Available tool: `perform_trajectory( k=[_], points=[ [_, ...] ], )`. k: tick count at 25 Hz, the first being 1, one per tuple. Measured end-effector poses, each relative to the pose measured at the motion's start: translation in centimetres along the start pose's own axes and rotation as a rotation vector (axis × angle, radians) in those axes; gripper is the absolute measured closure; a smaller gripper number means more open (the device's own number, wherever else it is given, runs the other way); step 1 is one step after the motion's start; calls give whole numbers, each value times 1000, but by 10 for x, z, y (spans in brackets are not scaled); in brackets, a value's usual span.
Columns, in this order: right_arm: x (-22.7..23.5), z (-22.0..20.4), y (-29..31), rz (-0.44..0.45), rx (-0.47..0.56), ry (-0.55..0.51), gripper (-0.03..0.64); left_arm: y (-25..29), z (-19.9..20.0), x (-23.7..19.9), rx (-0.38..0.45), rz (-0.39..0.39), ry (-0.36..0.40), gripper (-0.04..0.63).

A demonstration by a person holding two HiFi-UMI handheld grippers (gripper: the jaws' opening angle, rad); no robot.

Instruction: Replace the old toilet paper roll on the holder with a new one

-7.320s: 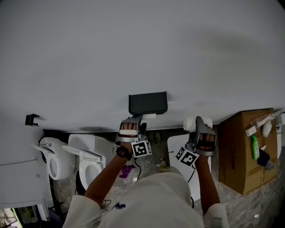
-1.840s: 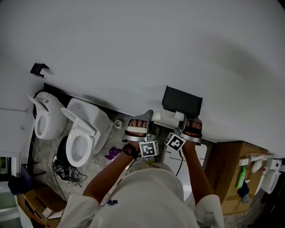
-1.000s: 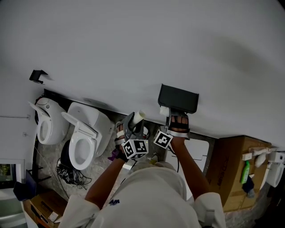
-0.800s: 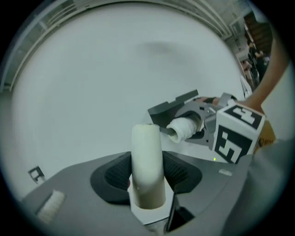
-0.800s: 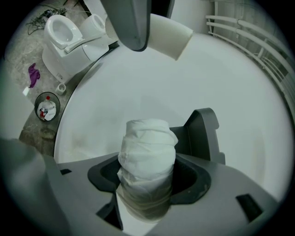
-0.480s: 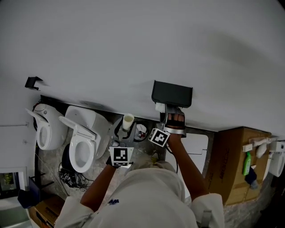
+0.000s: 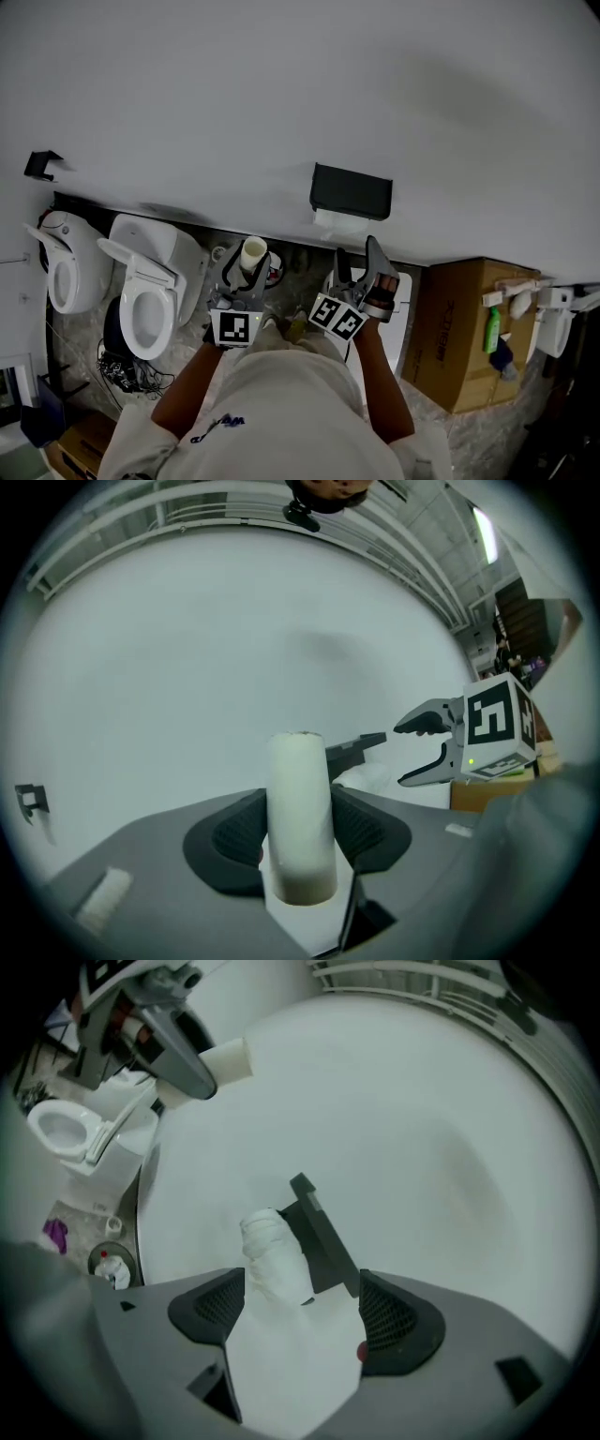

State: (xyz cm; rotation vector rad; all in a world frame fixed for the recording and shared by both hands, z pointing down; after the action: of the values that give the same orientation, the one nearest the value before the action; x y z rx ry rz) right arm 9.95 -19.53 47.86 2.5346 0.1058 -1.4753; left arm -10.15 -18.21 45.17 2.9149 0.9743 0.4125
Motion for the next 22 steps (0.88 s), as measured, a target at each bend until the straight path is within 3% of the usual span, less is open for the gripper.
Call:
perform_trajectory(
  k=[3,8,12,16,18,20,22],
  points=[
    [18,2,-14,18,-22,202,240,-3,10,5,35,-52,-29,393],
    [34,12,-47,33,-12,412,240,-16,11,7,78,-116,19,394],
    [40,18,-69,100,45,716,253,-32,11,0,129,-130,-18,394],
    [40,25,-90,62,67,771,280,-53,9,4,110,-156,66,393],
    [39,29,-98,64,76,854,289,-60,10,0,145,-159,-6,393],
    [41,30,-104,99,79,1033,316,-65,12,-5,164,-157,-87,393],
    [44,29,-110,114,78,1150,322,-71,17,-5,152,-174,-23,393]
  ],
)
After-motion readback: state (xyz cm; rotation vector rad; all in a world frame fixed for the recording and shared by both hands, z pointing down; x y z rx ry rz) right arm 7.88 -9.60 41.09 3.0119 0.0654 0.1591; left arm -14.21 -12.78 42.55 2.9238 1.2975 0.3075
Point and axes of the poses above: the fingertips, and each gripper's own axes: y forward along the fingers, x to its right, z out of its top, the point moved 4 cm from there along -y, backward along the fingers, and after that the axes turned 10 degrees about -z, right-handed, at the moved point
